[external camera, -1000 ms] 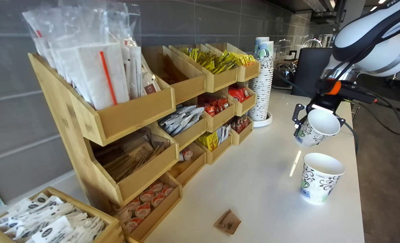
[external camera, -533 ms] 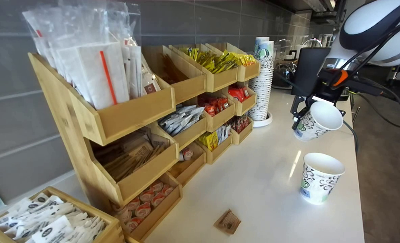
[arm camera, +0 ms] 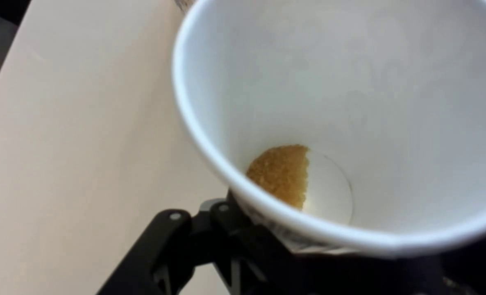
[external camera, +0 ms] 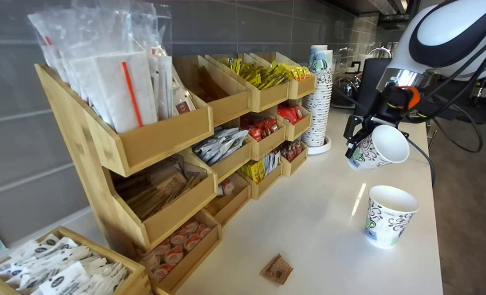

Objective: Pick up the paper cup on the right and pour its contents into the paper cup on the left

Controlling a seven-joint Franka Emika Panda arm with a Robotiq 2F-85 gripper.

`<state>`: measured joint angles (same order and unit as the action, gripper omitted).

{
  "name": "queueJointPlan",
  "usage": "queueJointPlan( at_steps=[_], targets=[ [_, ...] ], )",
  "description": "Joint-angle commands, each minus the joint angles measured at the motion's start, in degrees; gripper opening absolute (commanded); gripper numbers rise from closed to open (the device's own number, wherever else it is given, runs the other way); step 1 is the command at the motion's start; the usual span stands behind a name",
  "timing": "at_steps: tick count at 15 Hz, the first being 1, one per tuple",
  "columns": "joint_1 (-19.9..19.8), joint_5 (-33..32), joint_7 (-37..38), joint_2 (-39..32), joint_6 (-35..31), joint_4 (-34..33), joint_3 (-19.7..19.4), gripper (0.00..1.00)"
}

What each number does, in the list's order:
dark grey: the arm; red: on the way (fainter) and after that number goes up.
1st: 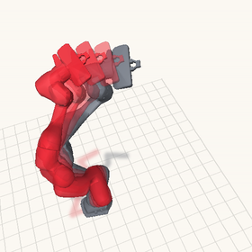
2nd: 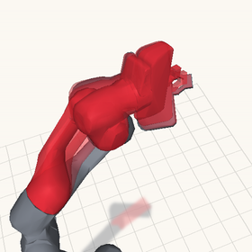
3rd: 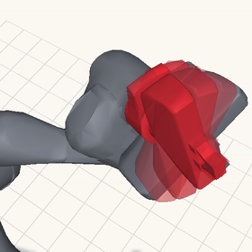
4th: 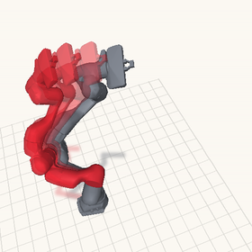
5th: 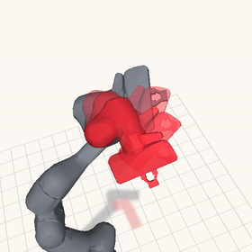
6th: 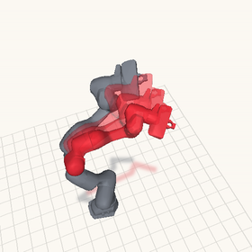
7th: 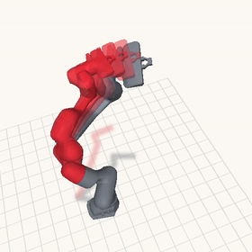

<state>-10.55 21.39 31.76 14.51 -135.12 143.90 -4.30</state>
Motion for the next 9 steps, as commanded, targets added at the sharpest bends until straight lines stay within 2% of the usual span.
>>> queueJointPlan(
  at_steps=[1, 5, 9],
  targets=[
    [1.50, -4.56, -0.53, 2.32, -6.58, 2.15, 2.60, 0.42],
    [2.37, -8.43, -2.36, 4.03, -11.73, 2.57, 4.33, 0.42],
    [6.04, -5.10, -11.75, 6.20, -17.24, 4.85, 3.43, 0.42]
  ],
)
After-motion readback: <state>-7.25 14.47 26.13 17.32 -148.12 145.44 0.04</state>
